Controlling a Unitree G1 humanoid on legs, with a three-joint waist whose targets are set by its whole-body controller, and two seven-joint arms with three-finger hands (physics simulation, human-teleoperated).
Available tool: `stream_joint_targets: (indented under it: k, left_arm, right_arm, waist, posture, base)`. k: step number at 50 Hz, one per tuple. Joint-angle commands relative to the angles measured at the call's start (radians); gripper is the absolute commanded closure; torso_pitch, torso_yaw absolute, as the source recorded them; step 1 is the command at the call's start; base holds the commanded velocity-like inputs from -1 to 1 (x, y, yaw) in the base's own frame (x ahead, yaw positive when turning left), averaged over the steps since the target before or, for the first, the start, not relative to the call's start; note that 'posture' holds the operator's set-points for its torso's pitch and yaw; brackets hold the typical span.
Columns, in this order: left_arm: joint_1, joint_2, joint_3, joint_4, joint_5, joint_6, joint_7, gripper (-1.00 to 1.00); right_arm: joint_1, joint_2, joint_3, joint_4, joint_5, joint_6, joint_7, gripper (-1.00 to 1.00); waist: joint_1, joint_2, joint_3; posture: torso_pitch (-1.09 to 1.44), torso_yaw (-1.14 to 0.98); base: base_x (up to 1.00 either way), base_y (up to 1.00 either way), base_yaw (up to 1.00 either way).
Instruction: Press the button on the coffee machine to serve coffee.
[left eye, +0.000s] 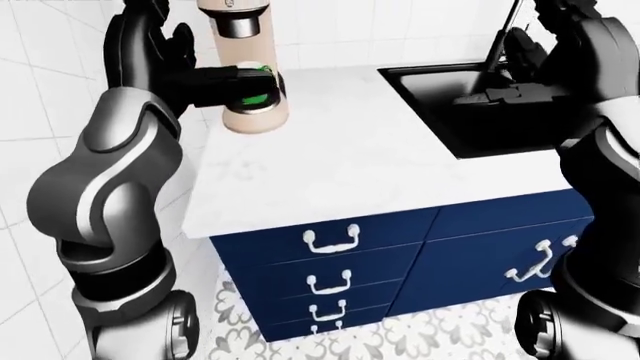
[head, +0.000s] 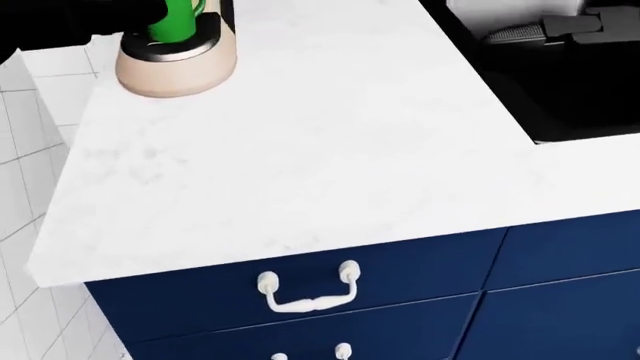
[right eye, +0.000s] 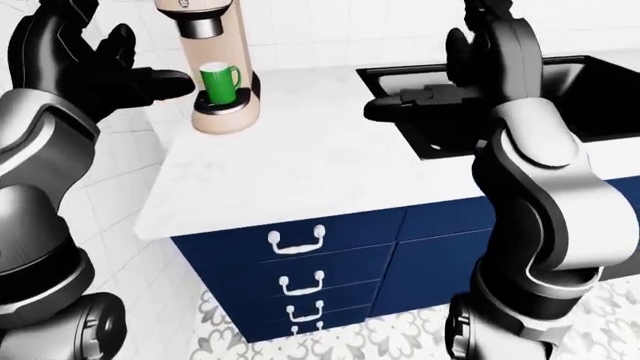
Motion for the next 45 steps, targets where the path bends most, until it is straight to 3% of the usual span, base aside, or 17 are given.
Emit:
stream_joint_targets:
  k: [1, 3, 4, 5, 6, 9, 14, 15, 18, 22, 25, 26, 30, 33, 35, 45]
  left_arm:
    - [-0.033, 0.007, 0.001, -0.017, -0.004, -0.036, -0.007, -1.0]
    - [-0.033, 0.007, -0.001, -0.017, -0.004, -0.037, -0.006, -1.0]
    - [-0.033, 0.007, -0.002, -0.017, -0.004, -0.037, -0.006, -1.0]
    - [-0.034, 0.006, -0.002, -0.017, -0.005, -0.036, -0.006, -1.0]
    - [-0.035, 0.006, -0.002, -0.018, -0.005, -0.035, -0.005, -1.0]
    - [-0.035, 0.006, -0.003, -0.014, -0.003, -0.04, -0.006, -1.0]
    - [-0.033, 0.002, -0.007, -0.012, 0.001, -0.041, -0.007, -1.0]
    - [-0.033, 0.002, -0.006, -0.013, 0.001, -0.04, -0.007, -1.0]
    - [-0.033, 0.002, -0.006, -0.011, 0.003, -0.042, -0.009, -1.0]
    - [-0.032, 0.002, -0.005, -0.009, 0.004, -0.044, -0.01, -1.0]
    - [-0.032, 0.002, -0.005, -0.009, 0.005, -0.044, -0.01, -1.0]
    - [-0.032, 0.002, -0.005, -0.008, 0.005, -0.046, -0.011, -1.0]
    - [-0.03, 0.002, -0.005, -0.003, 0.006, -0.05, -0.011, -1.0]
    - [-0.03, 0.001, -0.005, -0.003, 0.006, -0.051, -0.011, -1.0]
    - [-0.031, 0.001, -0.006, 0.0, 0.007, -0.053, -0.012, -1.0]
    - [-0.003, -0.014, -0.02, 0.048, 0.033, -0.115, -0.049, -1.0]
  right_arm:
    - [-0.029, -0.012, -0.003, -0.011, -0.003, -0.033, -0.011, -1.0]
    - [-0.026, -0.013, -0.002, -0.011, -0.002, -0.034, -0.01, -1.0]
    - [-0.024, -0.017, 0.009, -0.005, -0.007, -0.037, -0.006, -1.0]
    - [-0.022, -0.015, 0.013, 0.0, -0.011, -0.042, -0.003, -1.0]
    - [-0.026, -0.009, 0.019, 0.007, -0.016, -0.043, -0.004, -1.0]
    - [-0.027, 0.001, 0.015, 0.01, -0.021, -0.055, -0.002, -1.0]
    - [-0.027, 0.002, 0.004, 0.003, -0.021, -0.055, -0.011, -1.0]
    - [-0.025, 0.001, 0.004, 0.004, -0.021, -0.056, -0.01, -1.0]
    - [-0.028, 0.0, 0.008, 0.002, -0.018, -0.052, -0.011, -1.0]
    - [-0.029, 0.0, 0.017, 0.004, -0.026, -0.057, -0.013, -1.0]
    - [-0.028, 0.0, 0.023, 0.005, -0.035, -0.055, -0.011, -1.0]
    - [-0.027, 0.0, 0.024, 0.006, -0.039, -0.056, -0.009, -1.0]
    - [-0.027, 0.003, 0.023, 0.005, -0.053, -0.055, -0.007, -1.0]
    - [-0.027, 0.004, 0.026, 0.009, -0.06, -0.057, -0.003, -1.0]
    - [-0.03, 0.006, 0.025, 0.009, -0.064, -0.053, -0.002, -1.0]
    - [-0.038, 0.007, 0.023, -0.004, -0.085, -0.027, 0.013, -1.0]
  waist:
    - [-0.001, 0.0, -0.019]
    - [0.002, -0.033, -0.018]
    - [0.005, -0.062, -0.026]
    - [0.019, -0.064, -0.013]
    - [0.017, -0.043, -0.006]
    - [0.018, -0.028, -0.02]
    - [0.016, -0.015, -0.021]
    - [0.023, -0.01, -0.04]
    - [0.02, -0.007, -0.018]
    - [-0.003, 0.003, -0.024]
    - [-0.011, 0.05, -0.029]
    - [-0.013, 0.032, -0.018]
    - [-0.006, 0.015, -0.008]
    - [-0.003, -0.029, 0.003]
    - [0.004, -0.017, 0.0]
    - [0.005, 0.001, -0.019]
  posture:
    - [0.0, 0.0]
    - [0.0, 0.0]
    - [0.0, 0.0]
    - [0.0, 0.0]
    - [0.0, 0.0]
    - [0.0, 0.0]
    - [0.0, 0.0]
    - [0.0, 0.0]
    - [0.0, 0.0]
    - [0.0, 0.0]
    - [0.0, 0.0]
    - [0.0, 0.0]
    - [0.0, 0.0]
    - [0.0, 0.0]
    - [0.0, 0.0]
    - [0.0, 0.0]
  base:
    - [0.09, 0.17, 0.0]
    - [0.08, 0.17, 0.0]
    - [0.09, 0.12, 0.0]
    - [0.0, 0.0, 0.0]
    - [0.0, 0.0, 0.0]
    - [0.0, 0.0, 0.0]
    - [0.0, 0.0, 0.0]
    - [0.0, 0.0, 0.34]
    - [-0.02, 0.0, 1.0]
    - [-0.01, 0.0, 0.83]
    - [0.0, 0.0, 0.08]
    - [0.0, 0.0, 0.0]
    - [0.0, 0.0, 0.0]
    - [0.0, 0.0, 0.0]
    - [0.0, 0.0, 0.0]
    - [0.0, 0.0, 0.0]
